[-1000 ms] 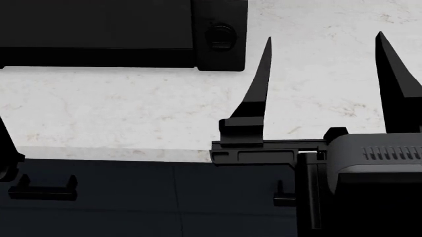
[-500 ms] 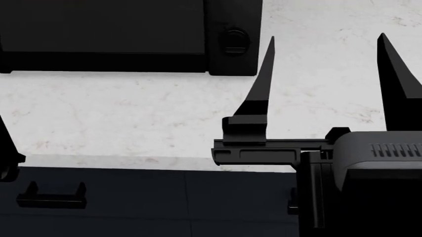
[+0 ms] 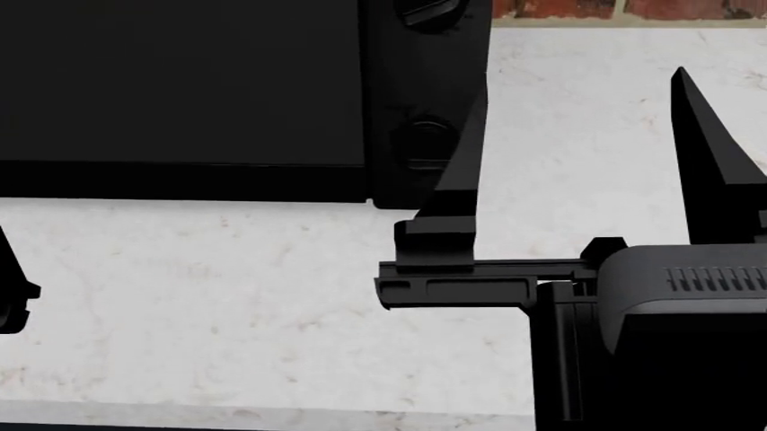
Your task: Decrease the toaster oven temperature.
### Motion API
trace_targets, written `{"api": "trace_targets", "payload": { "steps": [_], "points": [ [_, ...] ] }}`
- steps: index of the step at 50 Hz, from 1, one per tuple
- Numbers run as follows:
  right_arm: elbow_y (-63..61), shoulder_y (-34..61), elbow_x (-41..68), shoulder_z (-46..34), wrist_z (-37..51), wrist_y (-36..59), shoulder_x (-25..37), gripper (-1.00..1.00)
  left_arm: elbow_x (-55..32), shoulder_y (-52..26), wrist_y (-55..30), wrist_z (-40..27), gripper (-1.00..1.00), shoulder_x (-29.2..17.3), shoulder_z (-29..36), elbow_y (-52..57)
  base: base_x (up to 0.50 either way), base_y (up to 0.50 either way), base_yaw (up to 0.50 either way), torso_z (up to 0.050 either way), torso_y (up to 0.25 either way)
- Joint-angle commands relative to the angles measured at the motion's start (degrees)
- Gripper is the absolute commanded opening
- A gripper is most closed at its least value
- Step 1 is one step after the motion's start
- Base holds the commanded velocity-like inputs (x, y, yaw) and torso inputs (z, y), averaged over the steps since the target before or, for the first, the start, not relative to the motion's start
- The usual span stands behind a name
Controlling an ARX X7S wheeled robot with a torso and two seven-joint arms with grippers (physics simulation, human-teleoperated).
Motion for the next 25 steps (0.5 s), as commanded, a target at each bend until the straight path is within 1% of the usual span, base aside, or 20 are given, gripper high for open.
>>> {"api": "trace_targets", "payload": {
  "steps": [1,4,10,16,17,19,20,21,22,23,24,25],
  "points": [
    [-0.3,0.1,7.2,-0.2,6.1,-0.5,3.7,1.00,-0.5,0.0,-0.1,-0.5,1.00,-0.3,-0.1,0.1,0.38,0.00,0.00,0.000,0.000],
    [-0.3,0.4,11.9,-0.5,10.3,-1.0,6.3,1.00,-0.7,0.2,0.0,-0.6,1.00,-0.3,-0.2,0.3,0.38,0.00,0.00,0.000,0.000],
    [-0.3,1.3,24.4,-2.3,22.0,-3.5,13.5,1.00,-1.2,0.7,0.1,-0.8,1.00,-0.6,-0.9,0.8,0.38,0.00,0.00,0.000,0.000],
    [-0.3,2.8,36.4,-6.1,34.4,-8.4,22.0,1.00,-1.6,0.9,0.2,-1.0,1.00,-0.8,-1.2,0.8,0.35,0.00,0.00,0.000,0.000],
    [-0.3,3.6,38.7,-8.4,37.9,-10.3,24.8,1.00,-1.7,0.8,0.2,-1.0,1.00,-0.8,-1.3,0.7,0.27,0.00,0.00,0.000,0.000],
    [-0.3,5.0,44.1,-10.9,43.5,-13.5,28.5,1.00,-1.9,0.9,0.1,-1.0,1.00,-0.9,-1.4,0.9,0.12,0.00,0.00,0.000,0.008],
    [-0.3,6.3,47.6,-13.3,48.1,-16.2,31.3,1.00,-2.2,0.9,-0.1,-1.1,1.00,-1.0,-1.7,1.1,0.00,0.00,0.00,0.000,0.000],
    [-0.3,9.4,49.5,-18.8,52.7,-18.6,35.5,1.00,-2.2,0.9,0.0,-1.1,1.00,-1.0,-1.8,1.1,0.00,0.00,0.00,0.000,0.000],
    [-0.3,10.8,52.7,-21.0,57.0,-21.4,37.4,1.00,-2.3,1.0,0.1,-1.1,1.00,-1.0,-1.8,1.0,0.00,0.00,0.00,0.000,0.000],
    [-0.3,13.3,56.6,-24.4,59.0,-23.6,39.5,1.00,-2.4,0.9,0.0,-1.1,1.00,-1.1,-1.8,0.9,0.00,0.00,0.00,0.000,0.000],
    [-0.3,15.8,57.1,-28.6,62.2,-26.6,41.7,1.00,-2.4,1.0,0.2,-1.1,1.00,-1.1,-1.8,0.8,0.00,0.00,0.00,0.000,0.000],
    [-0.3,20.0,58.8,-33.9,67.3,-28.8,43.9,1.00,-2.5,1.1,0.2,-1.1,1.00,-1.1,-1.8,0.9,0.00,0.00,0.00,0.000,0.000]
  ]
}}
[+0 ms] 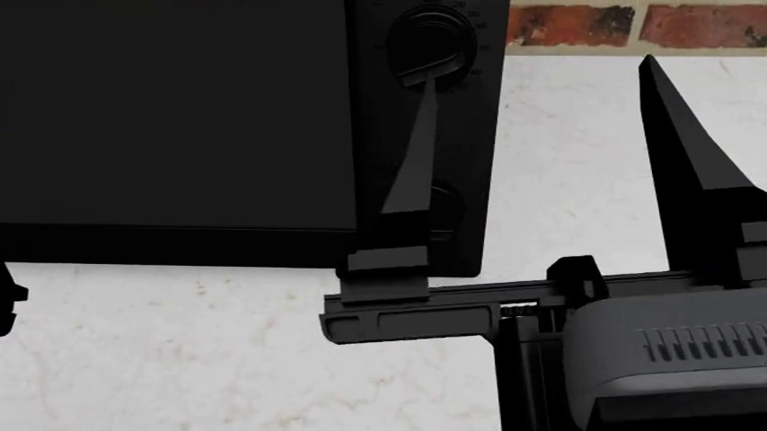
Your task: Decrease the toaster oven temperature.
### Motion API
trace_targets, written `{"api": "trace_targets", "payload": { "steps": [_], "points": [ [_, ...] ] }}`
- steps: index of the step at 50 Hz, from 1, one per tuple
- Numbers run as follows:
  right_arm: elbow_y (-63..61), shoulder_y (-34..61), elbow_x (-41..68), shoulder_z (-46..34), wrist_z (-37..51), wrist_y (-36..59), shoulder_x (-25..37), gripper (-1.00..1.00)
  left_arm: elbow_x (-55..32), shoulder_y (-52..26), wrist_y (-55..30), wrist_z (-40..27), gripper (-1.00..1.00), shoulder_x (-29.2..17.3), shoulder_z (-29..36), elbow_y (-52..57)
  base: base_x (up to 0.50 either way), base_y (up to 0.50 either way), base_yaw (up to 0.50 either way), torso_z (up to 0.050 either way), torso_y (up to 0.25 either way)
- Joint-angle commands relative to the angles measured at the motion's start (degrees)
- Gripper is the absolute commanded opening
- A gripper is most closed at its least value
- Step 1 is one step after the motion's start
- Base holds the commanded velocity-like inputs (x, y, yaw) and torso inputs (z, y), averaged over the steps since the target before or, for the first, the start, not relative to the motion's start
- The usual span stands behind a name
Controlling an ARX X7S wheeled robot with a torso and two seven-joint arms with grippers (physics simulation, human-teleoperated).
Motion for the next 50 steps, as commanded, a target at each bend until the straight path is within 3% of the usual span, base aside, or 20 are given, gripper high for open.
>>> {"api": "trace_targets", "payload": {
  "steps": [1,5,7,10,21,35,50],
  "points": [
    [-0.1,18.0,26.2,-27.0,35.8,-19.3,21.2,1.00,-1.1,0.4,0.0,-0.3,1.00,-0.3,-0.8,0.3,0.00,0.00,0.00,0.000,0.000],
    [-0.1,31.9,29.5,-47.4,43.9,-34.9,24.8,1.00,-1.6,0.6,0.1,-0.4,1.00,-0.4,-1.2,0.6,0.00,0.00,0.00,0.000,0.000],
    [-0.1,35.0,31.8,-51.9,44.9,-43.6,25.3,1.00,-1.9,1.1,0.1,-0.4,1.00,-0.5,-1.6,1.0,0.00,0.00,0.00,0.000,0.000],
    [-0.1,39.3,31.6,-58.2,45.5,-47.8,24.7,1.00,-2.2,1.7,0.6,-0.5,1.00,-0.6,-2.3,1.0,0.00,0.00,0.00,0.000,0.000],
    [8.3,29.9,36.7,-53.5,40.5,-68.2,18.5,1.00,-2.9,3.2,1.7,-0.8,1.00,-1.1,-3.7,0.8,0.00,0.00,0.00,0.000,0.000],
    [15.0,31.7,39.0,-52.4,46.4,-68.5,10.0,1.00,-3.7,4.5,3.0,-1.2,1.00,-1.4,-4.5,0.3,0.00,0.00,0.00,0.000,0.000],
    [24.7,34.1,44.6,-50.5,41.1,-69.7,6.3,1.00,-4.1,4.7,3.5,-1.6,1.00,-2.1,-4.6,-0.2,0.00,0.00,0.00,0.000,0.000]
  ]
}}
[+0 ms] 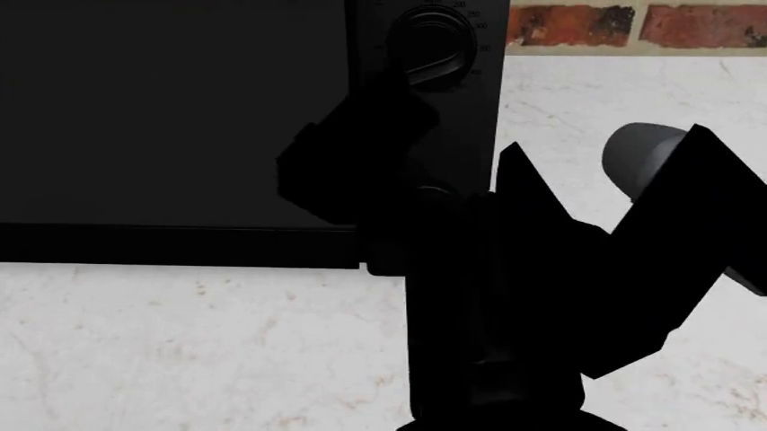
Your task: Decrease the toaster oven temperature.
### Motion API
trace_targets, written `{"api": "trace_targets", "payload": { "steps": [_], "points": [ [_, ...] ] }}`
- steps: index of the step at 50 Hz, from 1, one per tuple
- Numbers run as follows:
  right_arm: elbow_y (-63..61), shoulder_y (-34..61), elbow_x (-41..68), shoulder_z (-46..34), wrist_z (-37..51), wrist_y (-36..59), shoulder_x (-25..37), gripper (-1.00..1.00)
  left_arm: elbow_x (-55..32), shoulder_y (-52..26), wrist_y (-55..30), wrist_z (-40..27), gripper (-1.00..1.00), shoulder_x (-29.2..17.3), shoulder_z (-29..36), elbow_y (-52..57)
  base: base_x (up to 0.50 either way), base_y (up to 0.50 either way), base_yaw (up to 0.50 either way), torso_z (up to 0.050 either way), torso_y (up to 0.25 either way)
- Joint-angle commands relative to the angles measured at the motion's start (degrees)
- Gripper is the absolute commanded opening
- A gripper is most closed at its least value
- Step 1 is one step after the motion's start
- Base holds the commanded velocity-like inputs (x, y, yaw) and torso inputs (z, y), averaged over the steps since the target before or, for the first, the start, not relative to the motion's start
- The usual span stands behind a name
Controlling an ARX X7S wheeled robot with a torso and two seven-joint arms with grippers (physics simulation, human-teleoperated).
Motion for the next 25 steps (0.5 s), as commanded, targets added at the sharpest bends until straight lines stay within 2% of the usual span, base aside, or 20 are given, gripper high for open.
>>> {"api": "trace_targets", "payload": {
  "steps": [1,25],
  "points": [
    [6.9,1.4,3.2,0.7,-2.2,-1.5,-2.7,1.00,-0.2,0.2,0.5,-0.4,1.00,-0.4,0.1,-0.4,0.00,0.00,0.00,0.000,0.000],
    [15.7,0.8,7.2,1.3,-8.2,-1.8,-5.4,1.00,-0.6,0.6,0.9,-1.3,1.00,-1.4,0.2,-0.5,0.00,0.00,0.00,0.000,0.000]
  ]
}}
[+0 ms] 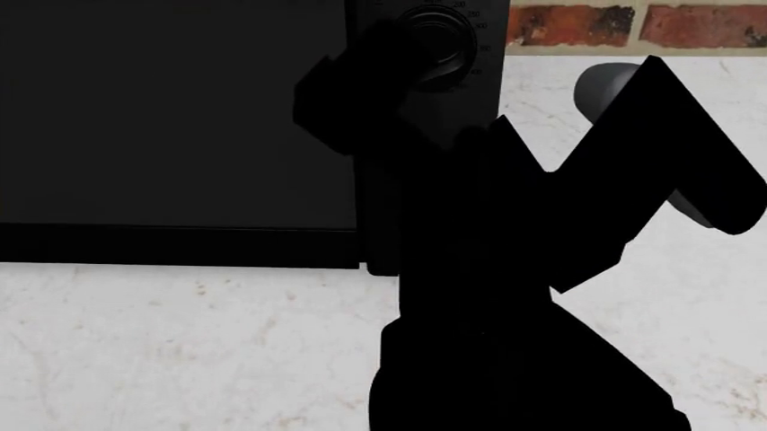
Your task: Decrease the toaster oven temperature.
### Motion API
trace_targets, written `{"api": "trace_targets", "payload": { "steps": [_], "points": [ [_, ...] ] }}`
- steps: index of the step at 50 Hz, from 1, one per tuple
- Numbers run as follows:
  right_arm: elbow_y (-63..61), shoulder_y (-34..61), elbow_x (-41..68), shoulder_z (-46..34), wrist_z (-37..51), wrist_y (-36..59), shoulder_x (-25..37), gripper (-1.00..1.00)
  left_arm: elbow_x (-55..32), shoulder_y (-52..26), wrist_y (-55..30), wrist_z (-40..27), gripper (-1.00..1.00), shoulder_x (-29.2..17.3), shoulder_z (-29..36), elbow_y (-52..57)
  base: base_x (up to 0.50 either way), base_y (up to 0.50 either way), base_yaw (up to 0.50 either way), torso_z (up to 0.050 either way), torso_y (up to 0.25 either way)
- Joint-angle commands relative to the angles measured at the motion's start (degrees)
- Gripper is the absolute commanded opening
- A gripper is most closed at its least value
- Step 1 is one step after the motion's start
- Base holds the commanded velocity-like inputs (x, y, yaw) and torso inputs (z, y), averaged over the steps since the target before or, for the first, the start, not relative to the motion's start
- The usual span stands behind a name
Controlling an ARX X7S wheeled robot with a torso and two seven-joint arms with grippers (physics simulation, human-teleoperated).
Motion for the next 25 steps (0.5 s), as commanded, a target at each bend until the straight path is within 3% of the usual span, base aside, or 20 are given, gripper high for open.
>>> {"api": "trace_targets", "payload": {
  "steps": [1,25],
  "points": [
    [4.0,-0.4,2.1,0.4,-2.5,-0.5,-1.5,1.00,-0.2,0.3,0.3,-0.4,1.00,-0.5,-0.1,0.0,0.00,0.00,0.00,0.000,0.000],
    [10.2,-1.0,4.8,1.0,-6.8,-0.6,-3.7,1.00,0.2,0.4,1.3,-1.1,1.00,-1.1,1.0,-1.3,0.00,0.00,0.00,0.000,0.000]
  ]
}}
